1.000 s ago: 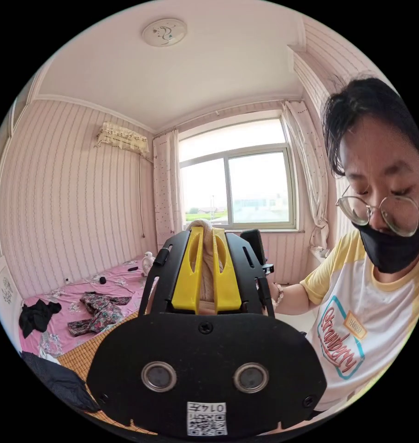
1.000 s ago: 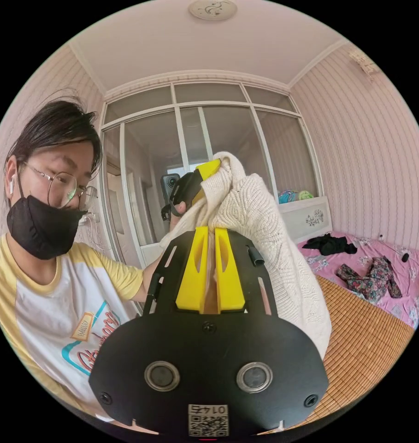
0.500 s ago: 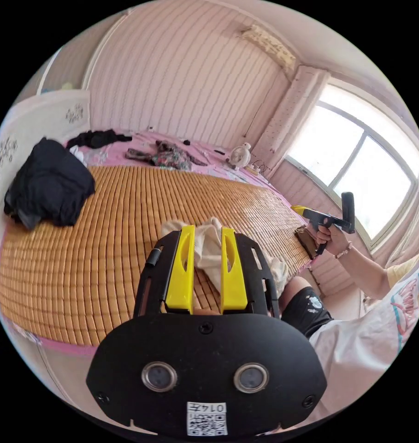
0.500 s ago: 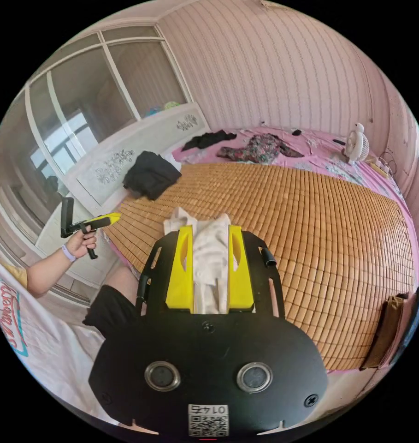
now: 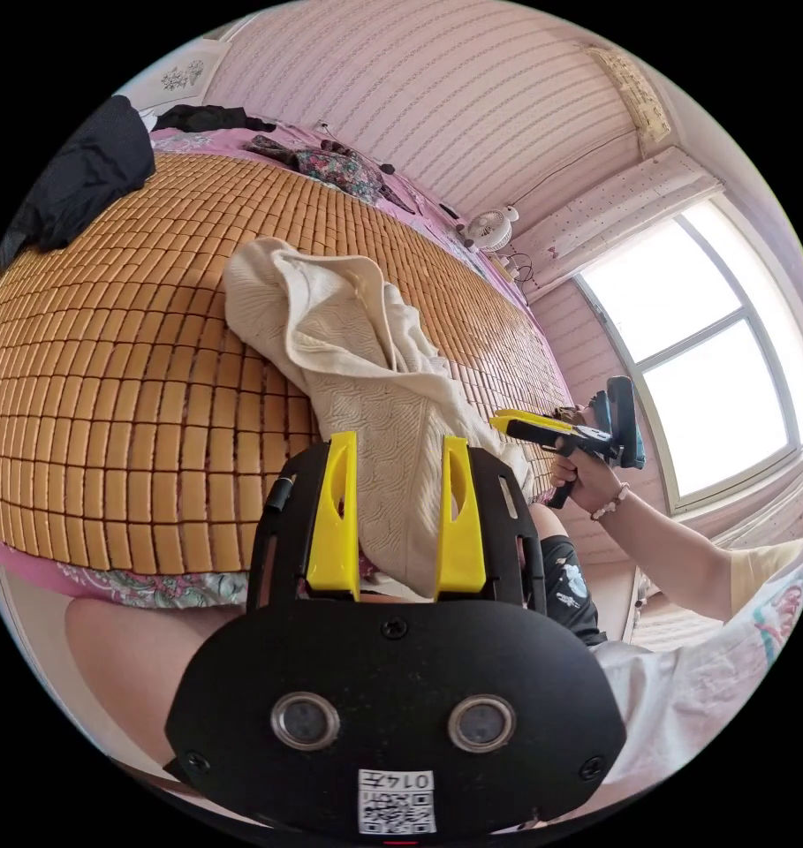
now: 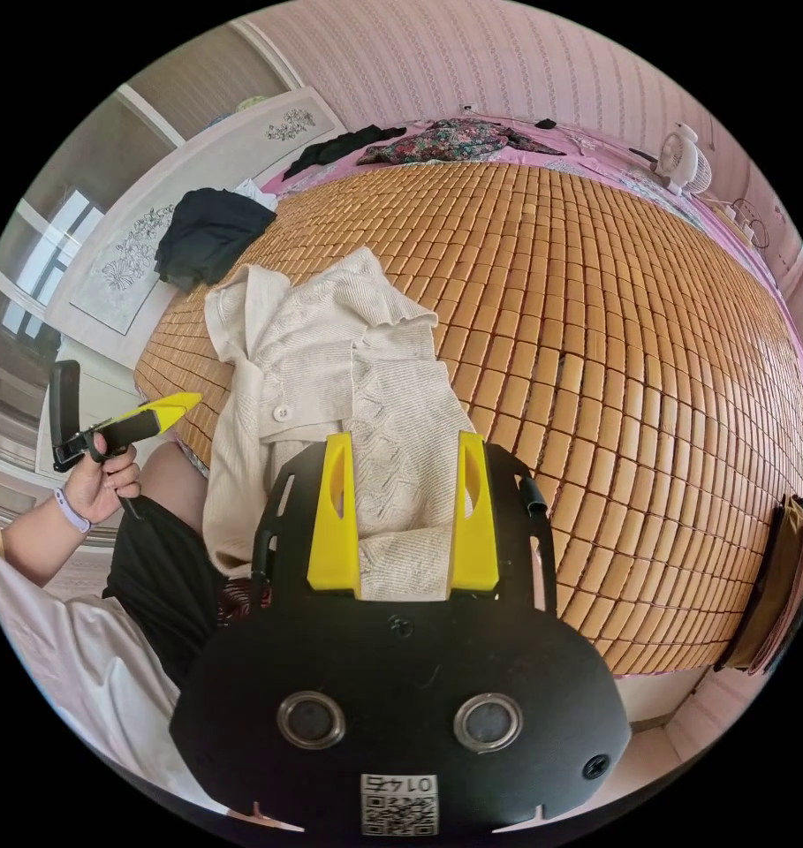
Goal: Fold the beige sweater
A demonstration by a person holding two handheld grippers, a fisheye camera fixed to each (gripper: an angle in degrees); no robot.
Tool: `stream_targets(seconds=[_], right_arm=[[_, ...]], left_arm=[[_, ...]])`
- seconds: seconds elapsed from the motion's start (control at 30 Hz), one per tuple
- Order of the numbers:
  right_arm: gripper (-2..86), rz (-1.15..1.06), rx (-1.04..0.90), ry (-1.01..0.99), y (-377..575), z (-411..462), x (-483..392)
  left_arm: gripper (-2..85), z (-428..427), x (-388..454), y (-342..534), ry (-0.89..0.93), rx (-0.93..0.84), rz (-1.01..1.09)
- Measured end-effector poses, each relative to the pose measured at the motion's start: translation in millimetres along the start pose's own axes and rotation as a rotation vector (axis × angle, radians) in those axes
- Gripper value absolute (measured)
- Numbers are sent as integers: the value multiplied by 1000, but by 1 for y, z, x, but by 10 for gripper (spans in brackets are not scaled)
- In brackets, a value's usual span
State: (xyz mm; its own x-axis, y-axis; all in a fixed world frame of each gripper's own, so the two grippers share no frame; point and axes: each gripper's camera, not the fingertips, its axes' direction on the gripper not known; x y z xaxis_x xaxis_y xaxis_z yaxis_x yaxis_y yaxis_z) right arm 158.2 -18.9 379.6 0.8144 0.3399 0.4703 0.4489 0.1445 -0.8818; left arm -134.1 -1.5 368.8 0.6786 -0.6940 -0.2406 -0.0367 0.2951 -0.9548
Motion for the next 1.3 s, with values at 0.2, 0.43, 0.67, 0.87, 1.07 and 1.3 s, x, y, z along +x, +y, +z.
stream_targets(seconds=[0.2, 0.43, 0.67, 0.87, 1.07, 1.3], right_arm=[[102, -57, -95, 122, -10, 24, -6], [21, -9, 52, -80, -5, -27, 27], [22, 265, 337, -392, 76, -83, 48], [44, 198, 90, -437, 91, -26, 12], [71, -19, 191, -248, 46, -51, 3], [87, -221, 154, -238, -55, -25, -35]], left_arm=[[88, 71, 6, -35, -137, -241, 83], [49, 5, -28, -63, -94, -100, 166], [30, -111, -75, -123, -158, 131, 217], [38, -131, -169, -114, -209, 153, -135], [59, -96, -191, -57, -222, 30, -151], [87, -47, -177, -58, -141, 7, -62]])
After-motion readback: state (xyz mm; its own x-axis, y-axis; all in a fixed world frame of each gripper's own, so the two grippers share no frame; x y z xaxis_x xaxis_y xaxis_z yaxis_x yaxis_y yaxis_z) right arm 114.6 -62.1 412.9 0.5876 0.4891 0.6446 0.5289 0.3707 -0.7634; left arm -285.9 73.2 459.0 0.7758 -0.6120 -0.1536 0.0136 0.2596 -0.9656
